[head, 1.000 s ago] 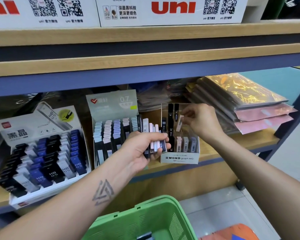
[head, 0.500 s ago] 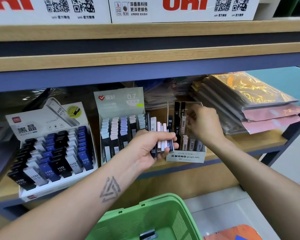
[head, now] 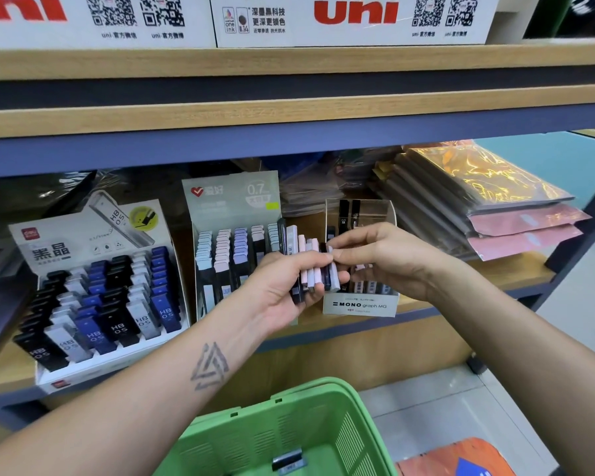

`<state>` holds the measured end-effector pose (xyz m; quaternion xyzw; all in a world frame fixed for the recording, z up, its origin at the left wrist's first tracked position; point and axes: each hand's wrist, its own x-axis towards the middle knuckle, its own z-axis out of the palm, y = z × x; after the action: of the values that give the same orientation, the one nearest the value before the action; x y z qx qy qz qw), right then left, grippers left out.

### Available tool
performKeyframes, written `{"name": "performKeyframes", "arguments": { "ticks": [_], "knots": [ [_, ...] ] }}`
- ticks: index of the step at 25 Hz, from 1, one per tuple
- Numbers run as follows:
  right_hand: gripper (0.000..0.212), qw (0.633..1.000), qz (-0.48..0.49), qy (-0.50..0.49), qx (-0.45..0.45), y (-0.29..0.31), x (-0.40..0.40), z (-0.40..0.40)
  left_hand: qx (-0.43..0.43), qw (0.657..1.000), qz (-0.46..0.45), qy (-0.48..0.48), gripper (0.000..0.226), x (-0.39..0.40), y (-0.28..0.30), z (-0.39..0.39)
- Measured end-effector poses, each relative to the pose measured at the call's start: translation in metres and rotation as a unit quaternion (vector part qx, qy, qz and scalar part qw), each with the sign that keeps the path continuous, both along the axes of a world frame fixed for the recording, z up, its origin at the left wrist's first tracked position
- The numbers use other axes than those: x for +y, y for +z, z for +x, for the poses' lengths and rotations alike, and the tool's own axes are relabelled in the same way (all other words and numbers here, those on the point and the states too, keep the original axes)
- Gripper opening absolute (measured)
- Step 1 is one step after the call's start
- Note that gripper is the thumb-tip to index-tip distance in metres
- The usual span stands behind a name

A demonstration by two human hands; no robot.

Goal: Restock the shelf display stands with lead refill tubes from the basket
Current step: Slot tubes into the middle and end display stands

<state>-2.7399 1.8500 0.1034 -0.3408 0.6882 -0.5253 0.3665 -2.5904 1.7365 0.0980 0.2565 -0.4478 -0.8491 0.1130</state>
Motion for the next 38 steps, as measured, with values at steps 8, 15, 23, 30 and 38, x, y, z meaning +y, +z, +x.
{"name": "performKeyframes", "arguments": {
  "ticks": [8,15,23,30,38],
  "knots": [
    [0.022,0.989,-0.099,-0.071,-0.080,0.004,-0.001,0.001,-0.015,1.000,-0.011,-0.001,0.036,0.002,-0.002,-0.001],
    [0.028,0.988,-0.119,-0.064,-0.074,0.004,0.008,-0.003,-0.021,0.999,-0.032,0.002,0.023,0.004,-0.002,-0.003],
    [0.017,0.989,-0.096,-0.105,0.039,0.018,0.033,-0.016,-0.038,0.999,-0.039,-0.001,0.011,0.009,-0.007,-0.012],
    [0.009,0.967,-0.018,-0.185,0.172,0.007,0.065,-0.024,-0.054,0.998,-0.037,-0.003,0.026,0.015,-0.011,-0.016],
    [0.008,0.937,0.048,-0.169,0.302,-0.005,0.053,-0.027,-0.050,0.998,-0.040,-0.004,0.024,0.018,-0.010,-0.014]
  ]
}}
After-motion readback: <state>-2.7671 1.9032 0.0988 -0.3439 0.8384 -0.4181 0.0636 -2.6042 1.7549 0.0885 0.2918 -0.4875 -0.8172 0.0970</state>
